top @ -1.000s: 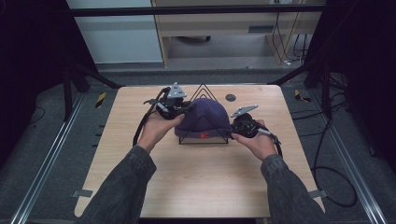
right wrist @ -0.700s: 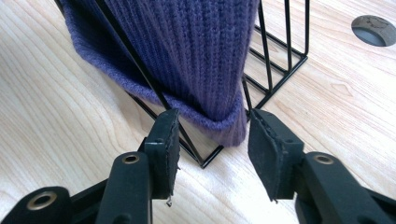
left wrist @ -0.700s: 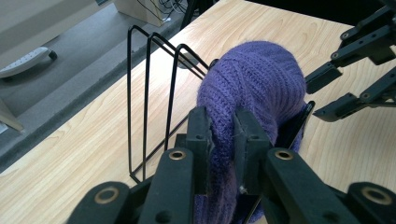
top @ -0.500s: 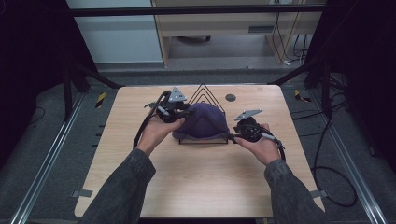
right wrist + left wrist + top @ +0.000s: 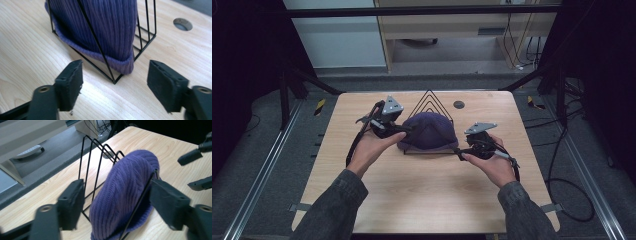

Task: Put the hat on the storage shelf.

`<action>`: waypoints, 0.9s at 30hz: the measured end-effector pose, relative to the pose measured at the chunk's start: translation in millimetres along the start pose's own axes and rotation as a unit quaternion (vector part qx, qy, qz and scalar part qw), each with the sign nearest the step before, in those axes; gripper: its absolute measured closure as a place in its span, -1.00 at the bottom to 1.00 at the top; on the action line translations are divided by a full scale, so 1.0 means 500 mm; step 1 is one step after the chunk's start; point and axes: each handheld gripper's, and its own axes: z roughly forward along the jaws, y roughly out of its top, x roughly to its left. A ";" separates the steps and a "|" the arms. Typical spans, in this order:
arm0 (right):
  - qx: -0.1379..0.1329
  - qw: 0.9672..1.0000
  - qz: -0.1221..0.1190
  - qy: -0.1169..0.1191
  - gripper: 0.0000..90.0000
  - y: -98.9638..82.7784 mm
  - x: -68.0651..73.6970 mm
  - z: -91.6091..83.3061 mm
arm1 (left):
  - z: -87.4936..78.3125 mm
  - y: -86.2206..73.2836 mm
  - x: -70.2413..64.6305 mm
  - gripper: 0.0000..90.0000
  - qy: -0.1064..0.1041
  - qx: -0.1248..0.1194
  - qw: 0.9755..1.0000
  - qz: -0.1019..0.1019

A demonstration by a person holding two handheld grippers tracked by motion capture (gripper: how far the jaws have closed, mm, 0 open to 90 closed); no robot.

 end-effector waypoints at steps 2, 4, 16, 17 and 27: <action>-0.005 1.000 0.003 -0.006 -0.52 0.005 0.003 -0.004 | -0.004 -0.006 -0.004 -0.60 0.000 0.004 1.000 -0.007; -0.011 1.000 0.007 -0.007 -0.58 0.010 0.007 -0.007 | -0.011 -0.009 -0.009 -0.67 -0.002 0.004 1.000 -0.009; -0.039 0.999 0.002 0.004 -0.73 0.030 0.031 -0.036 | -0.039 -0.013 -0.030 -0.81 -0.011 -0.001 1.000 -0.016; -0.042 0.999 0.001 0.003 -0.74 0.030 0.033 -0.039 | -0.042 -0.017 -0.033 -0.82 -0.013 -0.001 1.000 -0.016; -0.070 0.998 -0.008 0.006 -0.86 0.038 0.072 -0.055 | -0.094 -0.064 -0.050 -0.90 -0.017 0.004 1.000 -0.011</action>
